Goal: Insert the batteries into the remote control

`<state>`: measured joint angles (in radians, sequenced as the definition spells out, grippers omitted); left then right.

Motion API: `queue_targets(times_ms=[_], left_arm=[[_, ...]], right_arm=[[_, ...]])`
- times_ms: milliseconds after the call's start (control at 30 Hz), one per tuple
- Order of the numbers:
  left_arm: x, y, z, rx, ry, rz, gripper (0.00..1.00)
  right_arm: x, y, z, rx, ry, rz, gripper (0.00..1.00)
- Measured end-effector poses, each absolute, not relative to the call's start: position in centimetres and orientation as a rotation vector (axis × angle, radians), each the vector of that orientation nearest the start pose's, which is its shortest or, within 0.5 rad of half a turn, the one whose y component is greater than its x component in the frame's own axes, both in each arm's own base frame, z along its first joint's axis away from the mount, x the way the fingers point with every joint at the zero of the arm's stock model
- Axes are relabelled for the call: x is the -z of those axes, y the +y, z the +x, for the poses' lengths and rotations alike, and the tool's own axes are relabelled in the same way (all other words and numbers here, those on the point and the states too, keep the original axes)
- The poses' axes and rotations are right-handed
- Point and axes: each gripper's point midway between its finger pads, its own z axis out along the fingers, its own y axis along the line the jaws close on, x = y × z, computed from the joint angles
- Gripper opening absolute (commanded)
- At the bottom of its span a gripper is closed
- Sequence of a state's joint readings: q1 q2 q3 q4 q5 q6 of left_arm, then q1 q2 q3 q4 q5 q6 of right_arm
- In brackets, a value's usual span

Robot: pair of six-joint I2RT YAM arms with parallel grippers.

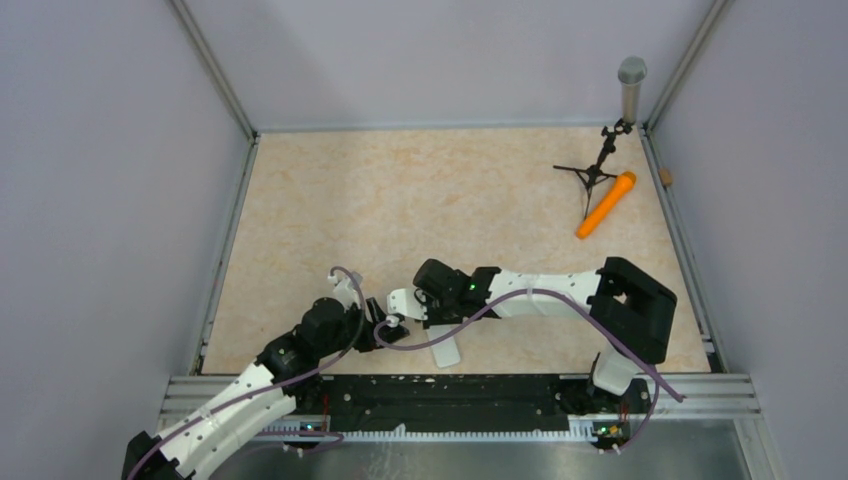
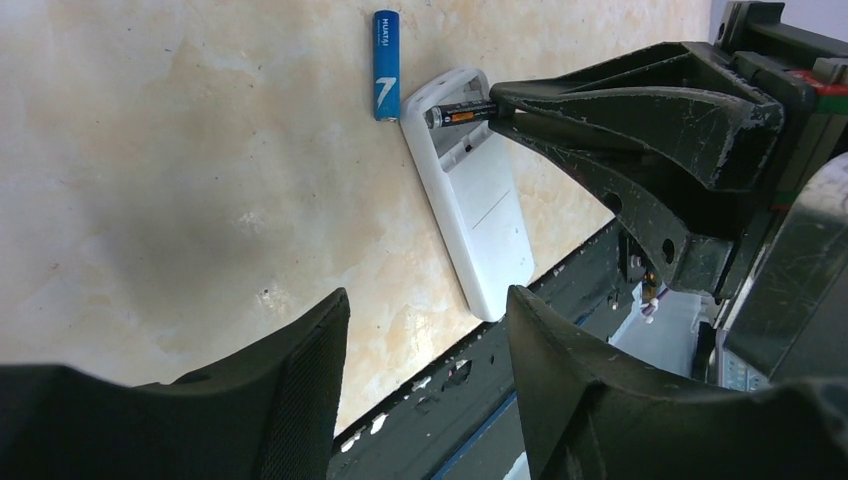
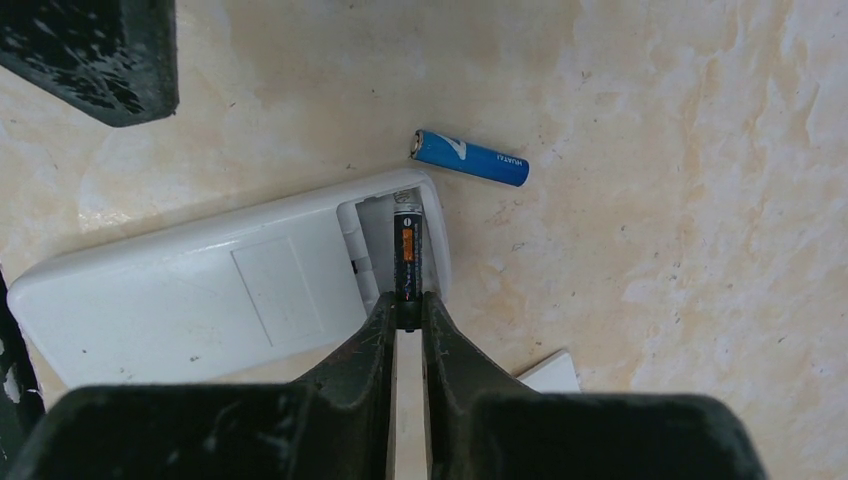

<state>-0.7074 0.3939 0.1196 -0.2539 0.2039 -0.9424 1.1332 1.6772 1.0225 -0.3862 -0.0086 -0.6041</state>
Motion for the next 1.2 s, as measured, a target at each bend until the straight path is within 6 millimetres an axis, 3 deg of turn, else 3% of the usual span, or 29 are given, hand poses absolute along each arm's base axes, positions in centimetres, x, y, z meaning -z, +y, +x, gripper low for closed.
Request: queue_targets(times_ms=[300,1200], left_arm=[[-6.55,-19.82,12.42,1.151,2.323,-0.131,0.61],[-6.45,-20.11,12.49,1.159,2.331,-0.125,0.63]], right_arm=[[-4.15,33.1,18.09,-0.198,1.701,-1.995,0.16],[-4.84,33.78,18.89,-0.185,1.697,-1.928,0.2]])
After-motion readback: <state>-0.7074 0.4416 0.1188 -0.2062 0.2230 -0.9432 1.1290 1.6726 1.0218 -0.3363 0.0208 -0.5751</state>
